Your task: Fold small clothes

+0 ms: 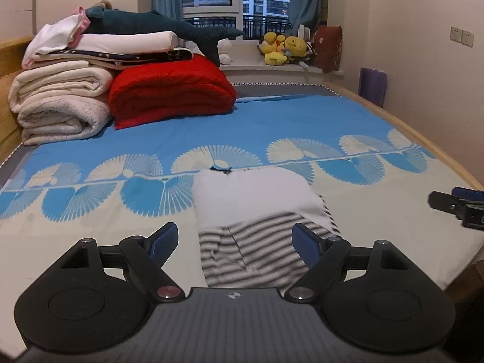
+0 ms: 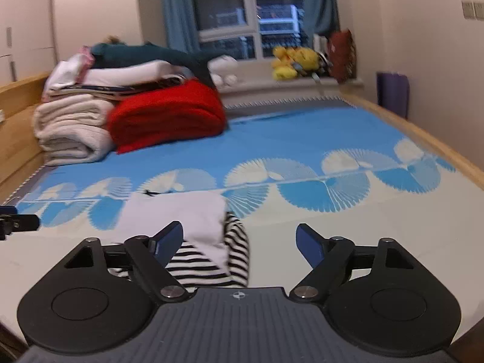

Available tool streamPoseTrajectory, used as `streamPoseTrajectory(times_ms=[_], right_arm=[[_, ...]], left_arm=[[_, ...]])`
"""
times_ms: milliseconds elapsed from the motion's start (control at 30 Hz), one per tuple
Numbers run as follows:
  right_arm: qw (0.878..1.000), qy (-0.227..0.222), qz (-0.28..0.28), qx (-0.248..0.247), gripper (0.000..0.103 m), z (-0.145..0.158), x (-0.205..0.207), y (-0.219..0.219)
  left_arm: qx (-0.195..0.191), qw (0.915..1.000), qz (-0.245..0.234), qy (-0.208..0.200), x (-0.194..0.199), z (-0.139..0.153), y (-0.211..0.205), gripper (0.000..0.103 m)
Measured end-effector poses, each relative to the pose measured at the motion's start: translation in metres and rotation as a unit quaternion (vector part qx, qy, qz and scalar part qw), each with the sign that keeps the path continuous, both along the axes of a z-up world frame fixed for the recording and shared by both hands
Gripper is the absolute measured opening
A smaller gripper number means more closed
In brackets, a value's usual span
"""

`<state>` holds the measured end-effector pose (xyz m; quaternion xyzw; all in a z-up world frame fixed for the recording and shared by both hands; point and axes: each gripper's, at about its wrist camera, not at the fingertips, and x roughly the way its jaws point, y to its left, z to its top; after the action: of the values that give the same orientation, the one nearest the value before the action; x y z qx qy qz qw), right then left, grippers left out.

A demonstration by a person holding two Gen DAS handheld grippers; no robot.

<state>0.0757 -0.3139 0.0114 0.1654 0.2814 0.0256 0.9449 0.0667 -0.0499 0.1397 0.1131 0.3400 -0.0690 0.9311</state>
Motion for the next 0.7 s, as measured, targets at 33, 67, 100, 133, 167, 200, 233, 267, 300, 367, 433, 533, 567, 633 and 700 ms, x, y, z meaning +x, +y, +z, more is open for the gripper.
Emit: streamPoseTrajectory(times_ms=[33, 67, 100, 133, 167, 200, 233, 267, 300, 367, 433, 533, 567, 633, 700], right_arm=[[1.0, -0.007, 0.005, -0.002, 0.085, 0.003, -0.012, 0.002], [1.0, -0.013, 0.008, -0.007, 0.086, 0.004, -0.021, 0.004], [1.0, -0.019, 0.007, -0.012, 0.086, 0.002, -0.028, 0.006], [0.999, -0.026, -0.004, -0.02, 0.086, -0.003, -0.038, 0.008], [0.999, -0.026, -0.016, -0.023, 0.086, -0.005, -0.042, 0.011], [0.999, -0.029, -0.021, -0.023, 0.086, -0.004, -0.045, 0.014], [0.999, -0.04, -0.023, -0.02, 0.087, -0.003, -0.047, 0.016], [0.999, -0.042, -0.023, -0.019, 0.087, -0.003, -0.05, 0.019], [0.999, -0.037, -0.021, -0.022, 0.087, -0.005, -0.048, 0.023], [0.999, -0.016, -0.015, -0.033, 0.087, -0.01, -0.04, 0.032], [0.999, -0.003, -0.005, -0.038, 0.087, -0.014, -0.03, 0.042], [0.999, 0.022, -0.002, -0.046, 0.087, -0.02, -0.017, 0.056], [0.999, 0.03, -0.004, -0.045, 0.087, -0.023, -0.014, 0.061], [0.998, 0.048, -0.002, -0.04, 0.087, -0.027, -0.01, 0.068], [0.998, 0.053, 0.002, -0.039, 0.087, -0.029, -0.008, 0.076]], left_arm=[[0.004, 1.0, 0.004, 0.002, -0.012, -0.001, -0.001, 0.086], [0.011, 0.9999, 0.008, 0.002, -0.024, -0.002, -0.002, 0.086], [0.018, 0.9998, 0.009, -0.003, -0.033, -0.005, -0.003, 0.086], [0.023, 0.9996, 0.01, -0.01, -0.043, -0.01, -0.002, 0.089], [0.031, 0.9993, 0.013, -0.019, -0.049, -0.017, -0.002, 0.093], [0.039, 0.9987, 0.022, -0.025, -0.052, -0.027, 0.001, 0.102], [0.041, 0.9983, 0.034, -0.025, -0.053, -0.035, 0.003, 0.102], [0.038, 0.998, 0.045, -0.024, -0.053, -0.045, 0.007, 0.102], [0.034, 0.9977, 0.051, -0.03, -0.053, -0.056, 0.01, 0.102], [0.041, 0.9966, 0.07, -0.014, -0.049, -0.079, 0.017, 0.102], [0.021, 0.9949, 0.091, 0.038, -0.037, -0.089, 0.021, 0.102], [-0.003, 0.9961, 0.083, 0.028, -0.033, -0.084, 0.021, 0.102], [-0.002, 0.9959, 0.086, 0.027, -0.031, -0.084, 0.02, 0.102], [-0.009, 0.9947, 0.098, 0.027, -0.027, -0.086, 0.02, 0.102], [-0.019, 0.9937, 0.107, 0.026, -0.023, -0.087, 0.02, 0.102]])
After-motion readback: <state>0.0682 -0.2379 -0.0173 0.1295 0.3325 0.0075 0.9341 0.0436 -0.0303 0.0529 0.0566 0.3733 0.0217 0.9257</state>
